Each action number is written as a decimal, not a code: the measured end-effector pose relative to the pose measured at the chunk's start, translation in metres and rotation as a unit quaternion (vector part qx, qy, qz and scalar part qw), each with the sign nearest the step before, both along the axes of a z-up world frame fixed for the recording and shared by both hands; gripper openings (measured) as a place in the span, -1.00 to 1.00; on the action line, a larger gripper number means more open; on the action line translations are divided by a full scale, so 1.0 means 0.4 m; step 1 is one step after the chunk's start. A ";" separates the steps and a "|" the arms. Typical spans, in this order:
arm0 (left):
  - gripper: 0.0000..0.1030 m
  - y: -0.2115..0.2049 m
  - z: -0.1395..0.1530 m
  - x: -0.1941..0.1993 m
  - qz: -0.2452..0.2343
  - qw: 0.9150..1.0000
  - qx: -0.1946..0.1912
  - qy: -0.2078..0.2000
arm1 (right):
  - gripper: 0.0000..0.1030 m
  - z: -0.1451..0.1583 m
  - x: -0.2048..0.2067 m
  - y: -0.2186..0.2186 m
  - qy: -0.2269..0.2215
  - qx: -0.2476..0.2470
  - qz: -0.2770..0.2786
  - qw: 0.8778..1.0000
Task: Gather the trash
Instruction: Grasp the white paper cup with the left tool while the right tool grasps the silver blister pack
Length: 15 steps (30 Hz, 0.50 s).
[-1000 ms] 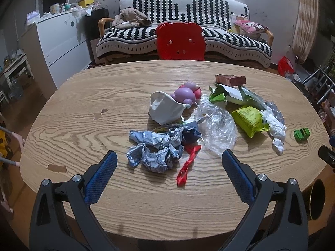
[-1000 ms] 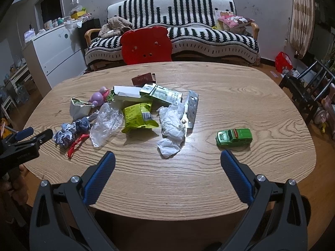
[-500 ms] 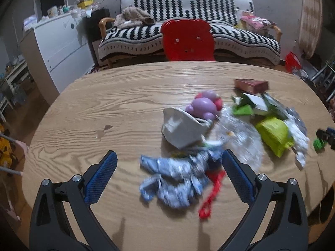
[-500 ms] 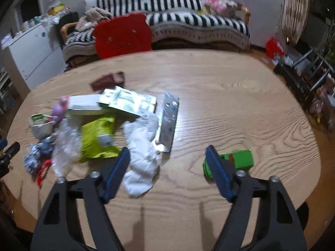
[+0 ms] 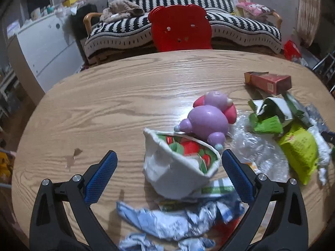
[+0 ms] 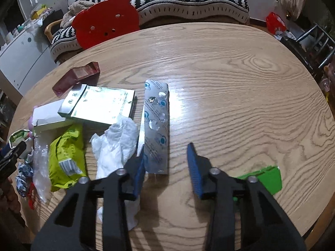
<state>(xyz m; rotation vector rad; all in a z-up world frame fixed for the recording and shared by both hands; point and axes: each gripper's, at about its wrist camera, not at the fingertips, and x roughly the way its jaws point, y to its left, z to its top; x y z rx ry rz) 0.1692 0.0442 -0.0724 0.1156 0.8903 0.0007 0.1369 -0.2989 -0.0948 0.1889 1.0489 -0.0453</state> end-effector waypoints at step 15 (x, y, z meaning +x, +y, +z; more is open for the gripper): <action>0.05 0.032 0.075 -0.036 0.020 0.998 -0.041 -0.032 | -0.89 0.105 -0.053 0.001 -0.064 0.008 -0.004 0.998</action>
